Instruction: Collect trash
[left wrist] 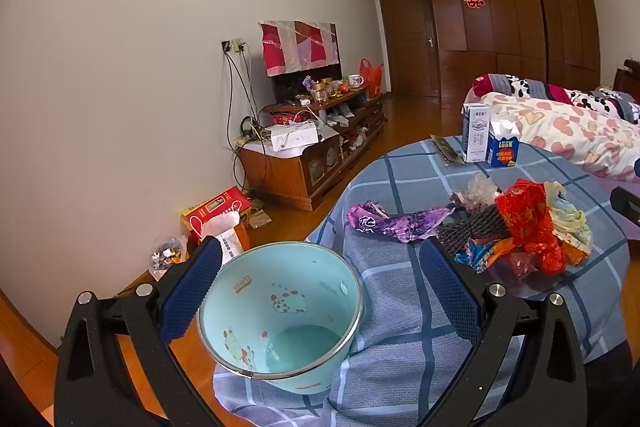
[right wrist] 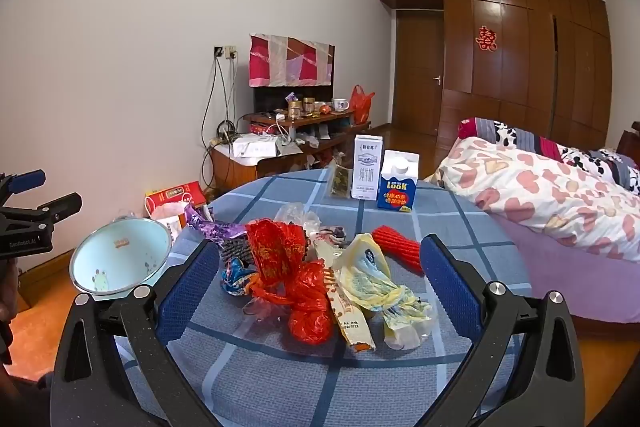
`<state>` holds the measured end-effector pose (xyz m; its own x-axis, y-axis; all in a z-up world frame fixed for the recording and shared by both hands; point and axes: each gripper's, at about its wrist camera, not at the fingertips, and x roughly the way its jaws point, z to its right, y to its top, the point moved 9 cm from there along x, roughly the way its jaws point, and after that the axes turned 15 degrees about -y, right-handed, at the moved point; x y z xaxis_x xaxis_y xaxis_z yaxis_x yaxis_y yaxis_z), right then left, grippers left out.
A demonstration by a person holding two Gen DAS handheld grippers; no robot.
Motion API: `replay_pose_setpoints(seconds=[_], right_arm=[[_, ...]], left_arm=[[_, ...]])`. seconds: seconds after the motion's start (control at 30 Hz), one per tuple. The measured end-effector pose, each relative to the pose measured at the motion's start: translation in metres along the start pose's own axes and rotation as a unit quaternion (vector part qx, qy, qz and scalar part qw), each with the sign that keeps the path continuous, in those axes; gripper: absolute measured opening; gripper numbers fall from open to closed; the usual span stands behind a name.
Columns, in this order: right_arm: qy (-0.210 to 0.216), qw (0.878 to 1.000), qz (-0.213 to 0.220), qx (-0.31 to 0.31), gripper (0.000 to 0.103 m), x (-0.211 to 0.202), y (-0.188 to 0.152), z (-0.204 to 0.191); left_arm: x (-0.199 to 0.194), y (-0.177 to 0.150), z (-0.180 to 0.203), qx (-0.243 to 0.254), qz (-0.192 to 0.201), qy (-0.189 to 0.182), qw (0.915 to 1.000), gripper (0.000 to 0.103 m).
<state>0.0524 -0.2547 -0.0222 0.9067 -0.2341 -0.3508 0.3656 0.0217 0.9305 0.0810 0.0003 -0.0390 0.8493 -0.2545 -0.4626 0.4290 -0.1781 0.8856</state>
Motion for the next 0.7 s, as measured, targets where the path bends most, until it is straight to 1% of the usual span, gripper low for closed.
replay_pose_setpoints(seconds=[0.47,0.5,0.7], right_arm=[[0.001,1.0,-0.002,0.001,0.098,-0.0003,-0.0015,0.001],[0.001,1.0,-0.001,-0.001,0.098,-0.0002,-0.0016,0.0008],[0.001,1.0,-0.001,0.0,0.098,-0.0001,-0.0009,0.0014]], left_arm=[[-0.006,0.005,-0.0046,0.002,-0.002,-0.001,1.0,0.097],[-0.0007,-0.0006,-0.0005,0.0,0.001,0.0,1.0,0.097],[-0.0005,-0.0004,-0.0006,0.0,0.001,0.0,1.0,0.097]])
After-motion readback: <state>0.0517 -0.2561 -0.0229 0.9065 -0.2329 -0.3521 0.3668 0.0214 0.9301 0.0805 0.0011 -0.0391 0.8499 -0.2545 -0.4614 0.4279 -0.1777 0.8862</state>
